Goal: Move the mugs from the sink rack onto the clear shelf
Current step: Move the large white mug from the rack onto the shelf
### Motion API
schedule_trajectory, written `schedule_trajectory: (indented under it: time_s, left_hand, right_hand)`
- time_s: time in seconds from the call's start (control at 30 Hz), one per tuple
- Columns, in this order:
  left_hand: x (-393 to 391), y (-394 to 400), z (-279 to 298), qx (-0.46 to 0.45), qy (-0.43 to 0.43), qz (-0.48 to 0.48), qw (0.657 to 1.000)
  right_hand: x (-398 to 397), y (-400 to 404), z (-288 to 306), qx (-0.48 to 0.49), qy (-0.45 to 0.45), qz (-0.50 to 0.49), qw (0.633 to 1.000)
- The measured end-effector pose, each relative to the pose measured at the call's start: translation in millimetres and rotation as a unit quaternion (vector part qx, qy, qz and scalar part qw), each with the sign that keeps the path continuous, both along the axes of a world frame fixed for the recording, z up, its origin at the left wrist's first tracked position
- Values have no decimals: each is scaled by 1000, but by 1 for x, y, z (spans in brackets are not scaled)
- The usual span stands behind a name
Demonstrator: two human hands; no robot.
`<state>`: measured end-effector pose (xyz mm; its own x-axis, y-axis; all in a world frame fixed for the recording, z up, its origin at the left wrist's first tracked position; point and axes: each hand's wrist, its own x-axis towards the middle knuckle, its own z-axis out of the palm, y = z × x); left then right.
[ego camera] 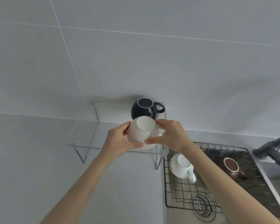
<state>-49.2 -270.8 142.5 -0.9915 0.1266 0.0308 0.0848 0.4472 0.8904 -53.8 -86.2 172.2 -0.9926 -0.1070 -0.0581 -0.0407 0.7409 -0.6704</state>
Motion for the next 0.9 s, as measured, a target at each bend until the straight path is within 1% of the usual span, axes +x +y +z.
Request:
schedule_trajectory:
  time_s: [0.07,0.27,0.63,0.77,0.83,0.9]
  left_hand:
    - [-2,-4,-3,24,-15,-13,999]
    - [-7,-11,-15,56,-24,-37,997]
    - [-10,-9,-21,58,-27,-49,997]
    - [-7,-8,-20,48,-31,-46,997]
    - [-8,-10,-18,30,-53,-50,997]
    - [-7,-7,-9,4,-77,-49,996]
  right_hand:
    - [2,-5,-4,21,-2,-10,1000]
    - [3,-13,-8,63,3,-23,998]
    - [4,-8,-12,74,15,-25,997]
    - [6,-9,-13,69,19,-20,997]
    - [8,-7,-12,60,5,-10,998]
    - [10,4,-7,-8,-28,-16,999]
